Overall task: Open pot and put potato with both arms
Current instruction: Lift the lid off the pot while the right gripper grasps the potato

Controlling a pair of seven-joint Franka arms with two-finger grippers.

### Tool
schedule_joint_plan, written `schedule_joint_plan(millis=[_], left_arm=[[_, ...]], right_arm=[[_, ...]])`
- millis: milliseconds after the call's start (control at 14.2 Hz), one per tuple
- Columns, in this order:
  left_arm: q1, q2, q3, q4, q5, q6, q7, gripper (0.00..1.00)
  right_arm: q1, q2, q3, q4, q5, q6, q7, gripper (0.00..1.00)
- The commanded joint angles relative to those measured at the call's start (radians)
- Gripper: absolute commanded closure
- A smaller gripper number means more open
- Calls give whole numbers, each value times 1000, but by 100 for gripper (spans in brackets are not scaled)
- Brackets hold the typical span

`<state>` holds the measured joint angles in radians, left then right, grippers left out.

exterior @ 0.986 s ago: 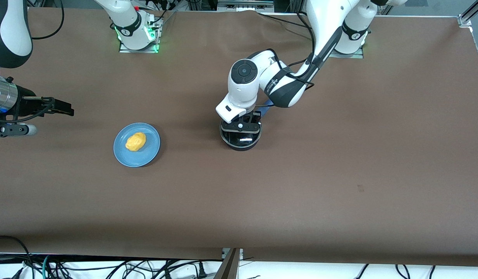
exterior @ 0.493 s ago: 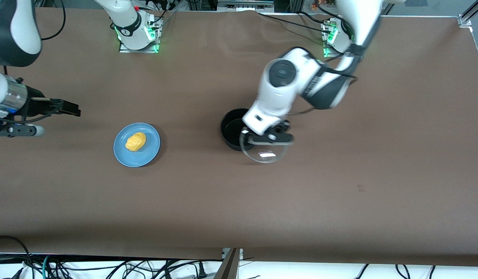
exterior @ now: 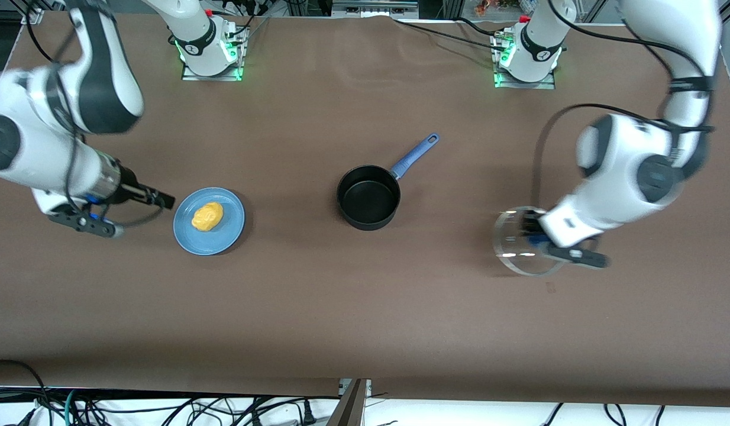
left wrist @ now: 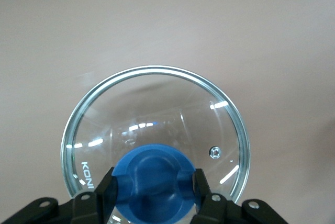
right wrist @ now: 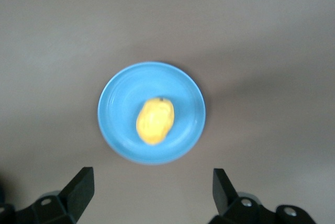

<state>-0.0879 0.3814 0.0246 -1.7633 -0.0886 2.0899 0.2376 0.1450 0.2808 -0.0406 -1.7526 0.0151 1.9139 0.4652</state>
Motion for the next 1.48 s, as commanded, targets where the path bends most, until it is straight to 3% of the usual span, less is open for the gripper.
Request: schedule_joint_plan(millis=[0,282,423,704,775,845,915,986,1056,1127,1197,1408], left_arm=[[14,3,87,-47,-28,18,185,57],[97,39,100,-157,-60,172,294,57],[143,74,100,-168,-75,238,405,56],[211,106,126,-157,-118,243,567,56],[212,119,139,-154,-126,258,598,56],[214,128,143,-160,-132,281,618,55],[218,143,143,-160,-132,294,620,54],[218,155,143,-160,-134,297,620,50],[218,160,143,-160,-149,297,621,36],[218,159,143,-154,-152,286,611,0],[212,148,141,-136,-152,254,594,0],[194,116,129,11,-131,-43,384,0]], right_arm=[[-2,26,1,-96,-6,127,119,0],[13,124,1,-174,-6,318,138,0],[21,165,1,-183,-6,356,141,0],[39,221,1,-226,-6,422,139,0],[39,230,1,-237,-6,454,139,5],[39,238,1,-249,-6,468,139,36],[42,238,1,-249,-6,464,138,60],[42,232,1,-243,-6,458,135,66],[42,221,1,-239,-6,453,124,70],[42,197,1,-234,-6,429,118,70],[42,169,1,-223,-6,391,119,70],[45,114,42,-128,-1,176,141,70]])
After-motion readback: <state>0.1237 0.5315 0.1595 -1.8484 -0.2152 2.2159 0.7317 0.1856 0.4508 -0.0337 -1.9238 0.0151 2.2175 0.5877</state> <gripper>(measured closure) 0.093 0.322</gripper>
